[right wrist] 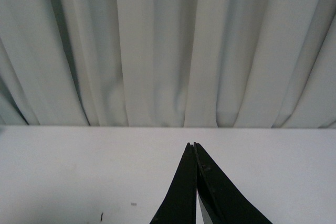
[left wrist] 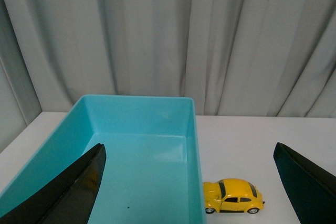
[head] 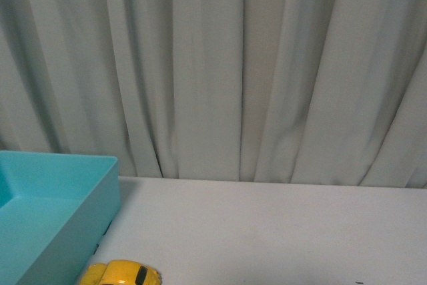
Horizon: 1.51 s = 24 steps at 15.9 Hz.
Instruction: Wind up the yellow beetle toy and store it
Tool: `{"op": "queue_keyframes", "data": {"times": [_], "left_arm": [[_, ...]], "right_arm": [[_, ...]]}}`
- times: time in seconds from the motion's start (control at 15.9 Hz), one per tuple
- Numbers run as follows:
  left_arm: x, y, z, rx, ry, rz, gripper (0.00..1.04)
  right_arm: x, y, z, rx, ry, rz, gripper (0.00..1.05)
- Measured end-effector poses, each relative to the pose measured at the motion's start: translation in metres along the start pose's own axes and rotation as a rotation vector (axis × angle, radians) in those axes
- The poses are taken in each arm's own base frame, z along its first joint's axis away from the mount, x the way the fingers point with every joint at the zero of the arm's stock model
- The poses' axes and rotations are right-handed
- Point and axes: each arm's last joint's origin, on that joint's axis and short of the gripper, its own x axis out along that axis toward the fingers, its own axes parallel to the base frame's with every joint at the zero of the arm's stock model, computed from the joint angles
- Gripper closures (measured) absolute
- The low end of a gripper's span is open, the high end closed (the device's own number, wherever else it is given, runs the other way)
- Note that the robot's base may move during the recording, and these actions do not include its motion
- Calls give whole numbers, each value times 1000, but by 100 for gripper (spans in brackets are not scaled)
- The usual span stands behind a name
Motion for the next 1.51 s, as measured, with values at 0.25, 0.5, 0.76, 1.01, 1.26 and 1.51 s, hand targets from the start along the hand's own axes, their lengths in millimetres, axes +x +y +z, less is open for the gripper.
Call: {"op": "queue_keyframes", "data": {"times": [0.25,0.5,0.76,1.01,1.26,1.51], "left_arm": [[0,0,0,0,0,0,7],[0,0,0,0,0,0,7],[0,0,0,0,0,0,7],[0,0,0,0,-1,0,7],[0,0,0,0,0,0,7],[0,0,0,0,0,0,7]], "right_arm": [[-6,0,-4,2,-3,0,103],[-12,0,-5,2,2,0,103],[-16,0,-5,2,2,0,103],[-27,0,-8,2,17,-2,103],[-27,0,-8,2,10,-3,72],[-27,0,-8,2,10,-3,44]]}}
